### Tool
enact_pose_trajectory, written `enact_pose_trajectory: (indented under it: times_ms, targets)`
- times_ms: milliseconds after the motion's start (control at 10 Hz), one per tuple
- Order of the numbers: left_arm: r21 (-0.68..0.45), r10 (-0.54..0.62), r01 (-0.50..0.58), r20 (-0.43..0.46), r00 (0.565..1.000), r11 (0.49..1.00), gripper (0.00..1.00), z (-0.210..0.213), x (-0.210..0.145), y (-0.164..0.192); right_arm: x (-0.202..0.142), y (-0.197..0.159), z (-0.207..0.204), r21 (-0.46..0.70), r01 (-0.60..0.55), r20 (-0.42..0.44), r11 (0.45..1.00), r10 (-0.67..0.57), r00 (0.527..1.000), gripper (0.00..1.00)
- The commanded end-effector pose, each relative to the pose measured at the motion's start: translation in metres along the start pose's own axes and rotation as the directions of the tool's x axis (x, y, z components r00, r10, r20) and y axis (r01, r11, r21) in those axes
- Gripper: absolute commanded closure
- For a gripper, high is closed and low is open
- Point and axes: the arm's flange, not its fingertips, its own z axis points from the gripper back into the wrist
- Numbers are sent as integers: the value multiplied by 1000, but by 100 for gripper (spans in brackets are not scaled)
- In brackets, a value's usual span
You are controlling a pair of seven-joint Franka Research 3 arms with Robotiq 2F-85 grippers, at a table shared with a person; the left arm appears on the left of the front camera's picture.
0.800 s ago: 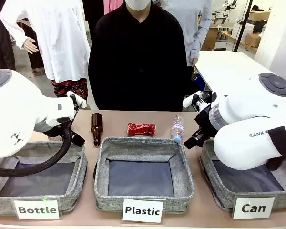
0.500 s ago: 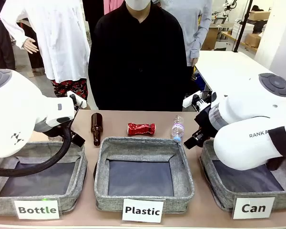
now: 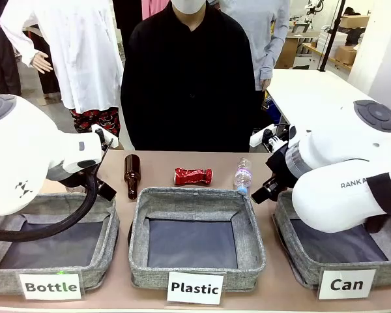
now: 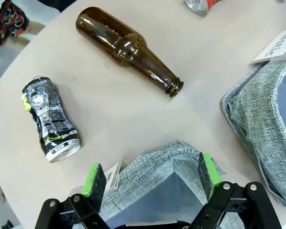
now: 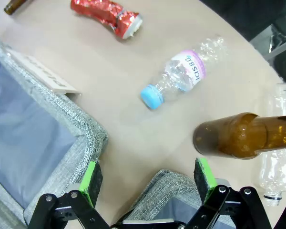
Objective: Sort the can waste into the basket.
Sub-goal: Pick up the can waste from the table and place it in the right Fabric basket.
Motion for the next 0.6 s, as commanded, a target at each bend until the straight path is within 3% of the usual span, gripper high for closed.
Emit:
enact_pose_trajectory:
  times_ms: [0,500]
  targets:
    - [0,0,0,0,1000,1000,0,0,0,0,0,0,0,0,1,0,1000,-1,1000,0]
    - [0,0,0,0,1000,1000,0,0,0,0,0,0,0,0,1,0,1000,-1,1000,0]
